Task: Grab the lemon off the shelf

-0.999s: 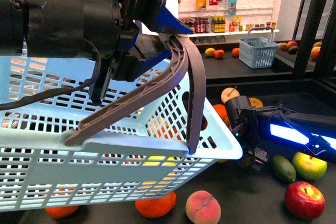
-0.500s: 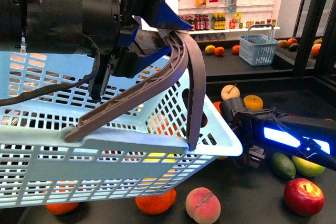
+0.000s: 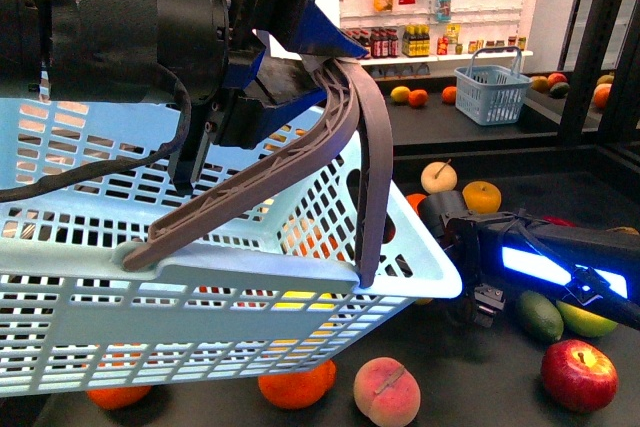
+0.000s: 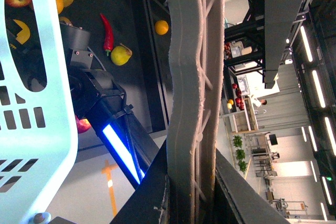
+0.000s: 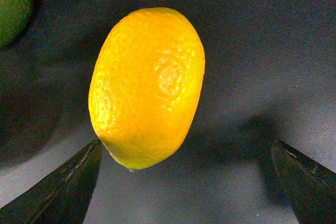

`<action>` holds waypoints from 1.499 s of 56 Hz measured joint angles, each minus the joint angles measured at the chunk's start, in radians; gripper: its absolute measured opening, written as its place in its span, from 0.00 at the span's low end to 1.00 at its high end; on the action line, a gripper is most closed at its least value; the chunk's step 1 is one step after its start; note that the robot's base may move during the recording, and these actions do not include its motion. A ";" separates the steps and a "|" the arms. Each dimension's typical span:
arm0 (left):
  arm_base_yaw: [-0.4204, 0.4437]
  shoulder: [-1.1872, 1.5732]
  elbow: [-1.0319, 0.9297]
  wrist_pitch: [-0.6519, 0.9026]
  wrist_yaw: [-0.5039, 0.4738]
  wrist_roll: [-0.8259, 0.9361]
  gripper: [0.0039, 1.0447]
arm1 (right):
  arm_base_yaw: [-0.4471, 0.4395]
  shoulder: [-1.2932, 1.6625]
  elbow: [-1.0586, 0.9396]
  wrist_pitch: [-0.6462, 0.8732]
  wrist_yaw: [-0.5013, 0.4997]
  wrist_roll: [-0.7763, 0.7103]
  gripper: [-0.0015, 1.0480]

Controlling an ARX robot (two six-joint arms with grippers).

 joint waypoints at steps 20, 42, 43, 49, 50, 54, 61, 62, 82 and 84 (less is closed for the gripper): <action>0.000 0.000 0.000 0.000 0.000 0.000 0.13 | -0.003 0.000 0.000 -0.011 0.002 0.006 0.93; 0.000 0.000 0.000 0.000 0.000 0.000 0.13 | -0.009 0.000 0.000 0.001 -0.010 -0.002 0.93; 0.000 0.000 0.000 0.000 0.000 0.000 0.13 | -0.010 0.000 0.000 0.005 -0.010 -0.002 0.93; 0.000 0.000 0.000 0.000 0.000 0.000 0.13 | -0.014 0.000 0.000 0.025 -0.003 -0.024 0.93; 0.000 0.000 0.000 0.000 0.000 0.000 0.13 | -0.014 0.000 0.000 0.025 -0.003 -0.024 0.93; 0.000 0.000 0.000 0.000 0.000 0.000 0.13 | -0.018 0.000 0.000 0.030 0.008 -0.034 0.93; 0.000 0.000 0.000 0.000 0.000 0.000 0.13 | -0.023 0.000 0.000 0.056 0.014 -0.069 0.93; 0.000 0.000 0.000 0.000 0.000 0.000 0.13 | -0.023 0.000 0.000 0.057 0.014 -0.079 0.93; 0.000 0.000 0.000 0.000 0.000 0.000 0.13 | -0.019 0.000 0.000 0.053 -0.003 -0.130 0.93; 0.000 0.000 0.000 0.000 0.000 0.000 0.13 | -0.019 0.000 0.000 0.055 -0.003 -0.135 0.93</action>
